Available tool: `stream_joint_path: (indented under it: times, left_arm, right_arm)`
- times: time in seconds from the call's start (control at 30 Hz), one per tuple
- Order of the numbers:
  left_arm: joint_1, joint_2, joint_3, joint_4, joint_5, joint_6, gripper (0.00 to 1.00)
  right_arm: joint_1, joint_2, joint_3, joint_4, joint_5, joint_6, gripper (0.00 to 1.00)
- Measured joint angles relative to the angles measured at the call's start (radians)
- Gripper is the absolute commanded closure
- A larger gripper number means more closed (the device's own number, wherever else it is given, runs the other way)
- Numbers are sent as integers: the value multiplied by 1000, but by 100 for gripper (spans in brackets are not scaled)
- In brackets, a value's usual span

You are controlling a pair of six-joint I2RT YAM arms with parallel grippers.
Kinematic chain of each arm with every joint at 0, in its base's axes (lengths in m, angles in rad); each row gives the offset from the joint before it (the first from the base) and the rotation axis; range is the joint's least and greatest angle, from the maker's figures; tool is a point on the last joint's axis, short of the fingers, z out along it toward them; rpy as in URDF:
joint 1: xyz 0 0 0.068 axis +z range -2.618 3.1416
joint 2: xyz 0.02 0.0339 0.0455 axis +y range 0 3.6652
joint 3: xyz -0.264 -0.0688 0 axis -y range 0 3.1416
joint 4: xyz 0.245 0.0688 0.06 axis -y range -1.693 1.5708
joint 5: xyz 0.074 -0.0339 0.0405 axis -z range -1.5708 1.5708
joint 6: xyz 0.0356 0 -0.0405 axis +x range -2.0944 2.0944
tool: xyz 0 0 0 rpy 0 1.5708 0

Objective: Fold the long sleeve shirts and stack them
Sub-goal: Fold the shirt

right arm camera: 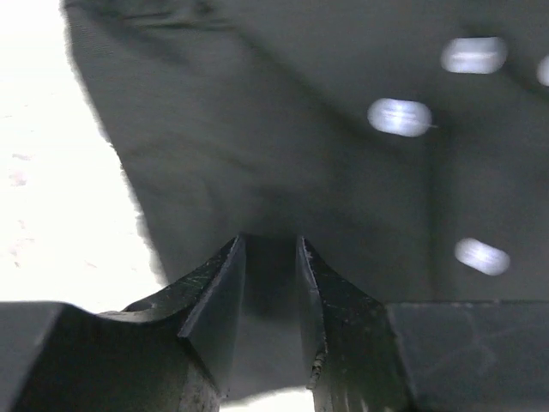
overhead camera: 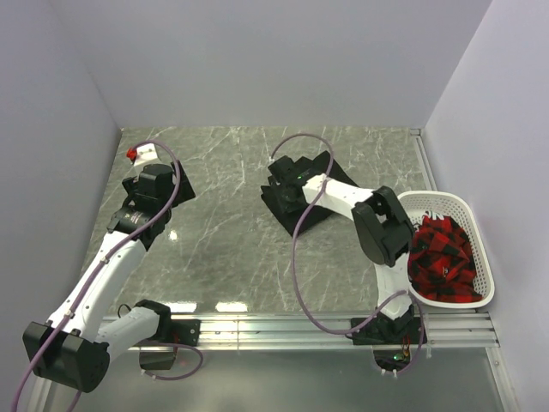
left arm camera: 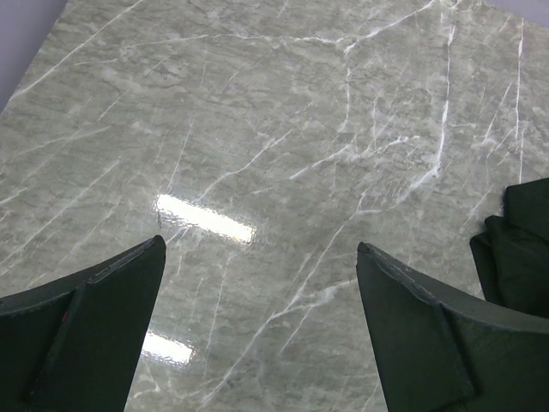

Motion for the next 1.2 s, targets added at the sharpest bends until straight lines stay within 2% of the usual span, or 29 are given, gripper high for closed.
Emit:
stream_joint_path:
  times: [0.27, 0.57, 0.9, 1.03, 1.2]
  left_arm:
    - [5, 2, 0, 3, 10, 0, 1]
    - [11, 2, 0, 5, 27, 0, 1]
    - [29, 15, -19, 21, 80, -10, 1]
    - [31, 42, -21, 25, 141, -55, 1]
    - [30, 86, -36, 40, 254, -127, 5]
  right_arm:
    - [24, 58, -1, 66, -120, 46, 64]
    - [80, 113, 83, 66, -219, 87, 63]
    - [146, 142, 122, 118, -383, 209, 54]
    - [140, 76, 77, 131, -376, 220, 52]
    - [48, -134, -53, 160, -316, 226, 53]
